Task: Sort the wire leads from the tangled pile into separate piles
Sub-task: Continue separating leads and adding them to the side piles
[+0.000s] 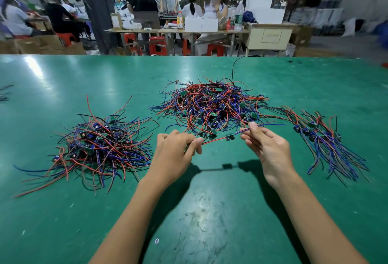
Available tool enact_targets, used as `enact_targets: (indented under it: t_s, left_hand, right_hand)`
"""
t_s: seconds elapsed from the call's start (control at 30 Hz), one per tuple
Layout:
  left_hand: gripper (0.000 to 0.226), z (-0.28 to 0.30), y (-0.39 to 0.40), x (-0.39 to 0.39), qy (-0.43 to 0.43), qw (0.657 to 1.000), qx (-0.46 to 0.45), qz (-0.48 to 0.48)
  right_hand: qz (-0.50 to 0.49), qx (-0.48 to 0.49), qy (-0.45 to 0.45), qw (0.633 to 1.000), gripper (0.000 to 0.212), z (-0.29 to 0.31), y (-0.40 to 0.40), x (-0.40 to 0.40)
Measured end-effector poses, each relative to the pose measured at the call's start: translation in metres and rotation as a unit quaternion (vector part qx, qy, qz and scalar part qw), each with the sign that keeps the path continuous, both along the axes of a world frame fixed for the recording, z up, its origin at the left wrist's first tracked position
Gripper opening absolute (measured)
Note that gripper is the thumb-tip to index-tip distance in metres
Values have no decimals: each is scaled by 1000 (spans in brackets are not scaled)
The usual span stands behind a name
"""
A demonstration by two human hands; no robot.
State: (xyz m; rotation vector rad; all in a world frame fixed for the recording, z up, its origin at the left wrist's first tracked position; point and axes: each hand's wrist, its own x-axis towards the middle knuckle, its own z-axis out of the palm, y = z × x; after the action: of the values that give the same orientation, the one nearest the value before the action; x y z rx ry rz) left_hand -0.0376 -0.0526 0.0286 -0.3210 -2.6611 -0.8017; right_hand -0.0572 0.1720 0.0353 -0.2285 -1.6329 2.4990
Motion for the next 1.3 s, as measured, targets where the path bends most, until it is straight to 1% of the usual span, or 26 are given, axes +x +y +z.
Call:
enact_targets:
  t_s: [0.17,0.27,0.33,0.4,0.53,0.6,0.73,0.9,1.0,1.03,1.1,1.13,1.2,1.3]
  left_hand:
    - [35,3,-1,0,1,1000,21,-23]
    - [22,3,-1,0,16,999,39,-25]
    - [17,2,-1,0,26,998,56,-20]
    - [18,2,-1,0,26,997,70,-12]
    - [13,0,-3,-1,14,997,74,0]
    - [13,-1,-5,-2,7,997,83,3]
    - [23,0,-5,-3,0,996,89,7]
    - [24,1,-8,-5,-12,994,105,14]
    - [23,-1,-9,-6,-9,995,99,28]
    - [21,-1,-10,-7,-7,994,100,33]
    - [14,-2,-12,-7,-4,993,113,44]
    - [12,-3,-13,-8,0,991,121,51]
    - [14,-3,-14,-8,12,988,136,71]
    - [20,-3,-13,-8,10,985,149,87]
  right_hand:
    - [5,-10,-2,1000,13,1,1,1]
    - [11,-13,3,1000,9,2,0,2]
    - [18,-16,4,1000,10,2,-1,2]
    - [22,-20,2,1000,12,2,-1,3]
    - [23,-37,15,999,16,0,-2,2]
    - [21,-38,25,999,17,0,-3,1]
    - [-10,-15,39,999,15,-1,-5,0]
    - [-57,-13,32,998,11,0,-2,-1]
    - [-23,32,-8,999,9,-2,-3,-2]
    - [-8,32,-20,999,10,-2,-4,-3]
    - [-2,-2,-22,1000,10,0,-1,-5]
    - [-17,-30,-9,999,10,3,4,-6]
    - [-77,-109,40,990,10,13,20,-13]
    - [-200,-218,107,949,14,28,54,-24]
